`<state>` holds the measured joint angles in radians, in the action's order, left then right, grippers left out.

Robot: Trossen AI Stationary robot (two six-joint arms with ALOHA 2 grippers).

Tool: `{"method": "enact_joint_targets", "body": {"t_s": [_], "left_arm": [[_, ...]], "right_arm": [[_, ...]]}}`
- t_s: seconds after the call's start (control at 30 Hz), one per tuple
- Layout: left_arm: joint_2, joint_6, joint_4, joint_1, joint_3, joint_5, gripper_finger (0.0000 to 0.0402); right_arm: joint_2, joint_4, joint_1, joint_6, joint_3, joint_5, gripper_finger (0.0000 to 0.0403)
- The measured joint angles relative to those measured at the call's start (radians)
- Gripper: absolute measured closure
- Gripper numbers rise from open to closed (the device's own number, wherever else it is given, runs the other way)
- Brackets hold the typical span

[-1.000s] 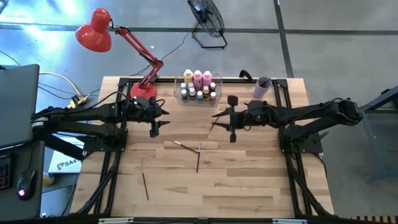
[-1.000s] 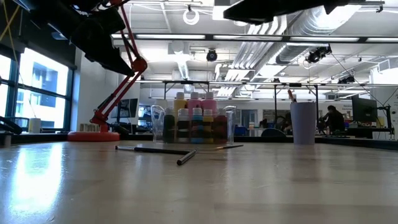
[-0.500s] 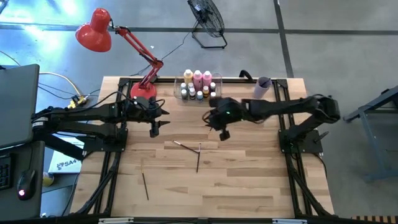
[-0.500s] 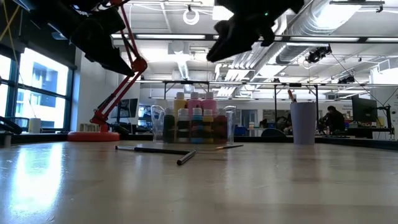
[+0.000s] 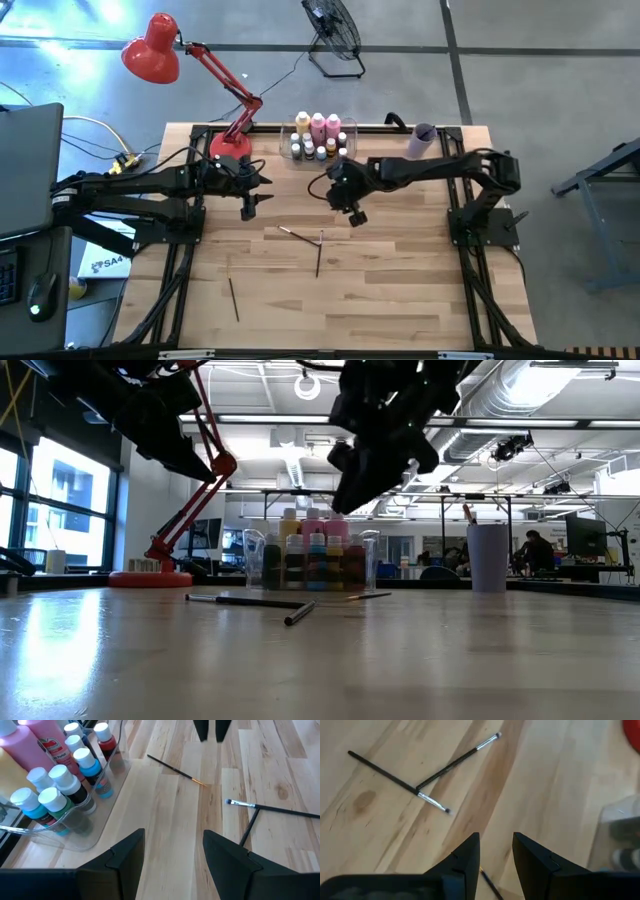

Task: Pick & Place Paint Supplies
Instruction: Put the black paint brush into the violet cup

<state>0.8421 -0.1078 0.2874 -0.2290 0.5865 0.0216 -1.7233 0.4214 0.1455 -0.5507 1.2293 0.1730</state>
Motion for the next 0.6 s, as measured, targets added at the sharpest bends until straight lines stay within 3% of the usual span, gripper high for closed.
{"method": "enact_joint_targets", "body": {"t_s": [0.5,0.6], "left_arm": [[0.000,0.000,0.003,0.000,0.000,-0.001,0.0203],[0.000,0.000,0.002,0.000,0.000,-0.001,0.0203]], "right_arm": [[-0.098,-0.080,-0.002,-0.003,0.000,-0.008,0.0296],[-0.098,-0.077,-0.001,0.004,0.000,0.042,0.0296]]}}
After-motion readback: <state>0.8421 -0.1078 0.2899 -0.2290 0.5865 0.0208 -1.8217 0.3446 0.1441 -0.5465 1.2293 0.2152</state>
